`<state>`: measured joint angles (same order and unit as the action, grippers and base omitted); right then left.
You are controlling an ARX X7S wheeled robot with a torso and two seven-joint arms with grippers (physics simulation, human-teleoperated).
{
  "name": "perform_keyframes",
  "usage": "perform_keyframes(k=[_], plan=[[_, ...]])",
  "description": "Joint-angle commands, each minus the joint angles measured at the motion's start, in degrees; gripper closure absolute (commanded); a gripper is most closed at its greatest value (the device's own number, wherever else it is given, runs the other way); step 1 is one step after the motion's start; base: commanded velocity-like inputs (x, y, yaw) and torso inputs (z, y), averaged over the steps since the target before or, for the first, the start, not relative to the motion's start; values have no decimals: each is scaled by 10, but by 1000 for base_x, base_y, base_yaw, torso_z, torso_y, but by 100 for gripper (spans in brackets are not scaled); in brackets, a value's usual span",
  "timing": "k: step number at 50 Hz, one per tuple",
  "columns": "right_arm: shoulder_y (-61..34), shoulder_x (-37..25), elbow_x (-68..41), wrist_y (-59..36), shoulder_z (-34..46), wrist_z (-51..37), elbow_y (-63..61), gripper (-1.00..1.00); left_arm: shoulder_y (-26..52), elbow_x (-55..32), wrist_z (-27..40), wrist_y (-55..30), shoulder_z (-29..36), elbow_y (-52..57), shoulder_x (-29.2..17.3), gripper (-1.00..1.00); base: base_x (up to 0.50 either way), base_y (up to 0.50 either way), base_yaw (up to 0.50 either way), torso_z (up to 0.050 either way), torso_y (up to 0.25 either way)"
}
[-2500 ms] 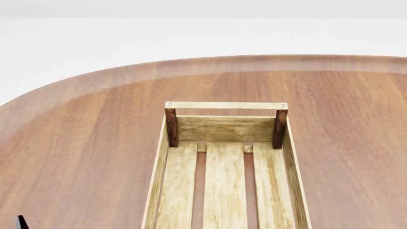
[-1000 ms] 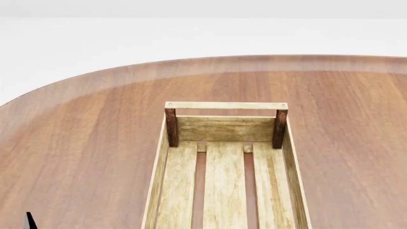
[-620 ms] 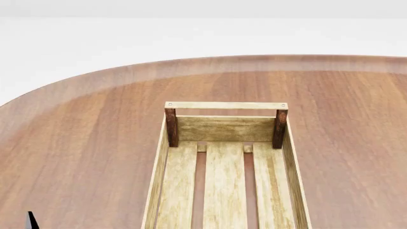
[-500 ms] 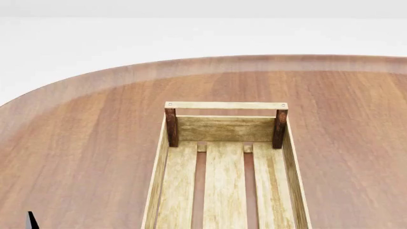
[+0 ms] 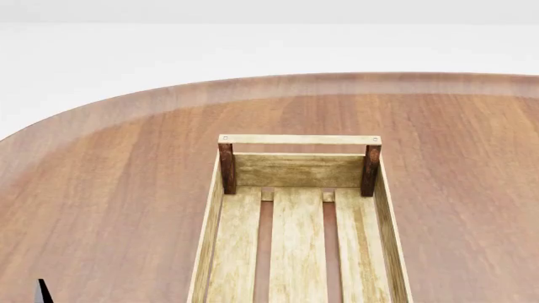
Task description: Pick up the cream cheese and put it in the tray.
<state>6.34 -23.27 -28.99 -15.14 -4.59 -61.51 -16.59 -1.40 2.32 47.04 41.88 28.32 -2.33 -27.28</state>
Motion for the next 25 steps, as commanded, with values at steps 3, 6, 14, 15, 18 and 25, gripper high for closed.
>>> perform_keyframes(k=[3,6,14,15,18,25], plan=[[-51,-24,30,-54,42,4,-28,100,3,-2,-2,-4,2,-3,1,-100,0,0,0,0,0],[-60,-27,31,-63,48,4,-31,100,3,-2,-3,-5,3,-2,1,-100,0,0,0,0,0],[-93,-39,48,-96,82,9,-38,100,3,-3,-3,-7,3,-2,1,-100,0,0,0,0,1],[-104,-42,52,-107,92,10,-41,100,3,-2,-3,-8,3,-1,1,-100,0,0,0,0,0],[-118,-43,55,-120,105,12,-42,100,3,-3,-3,-10,4,1,0,-100,0,0,0,0,0],[-167,-45,65,-149,144,31,-24,100,4,-2,-4,-13,4,0,0,-100,0,0,0,0,0]])
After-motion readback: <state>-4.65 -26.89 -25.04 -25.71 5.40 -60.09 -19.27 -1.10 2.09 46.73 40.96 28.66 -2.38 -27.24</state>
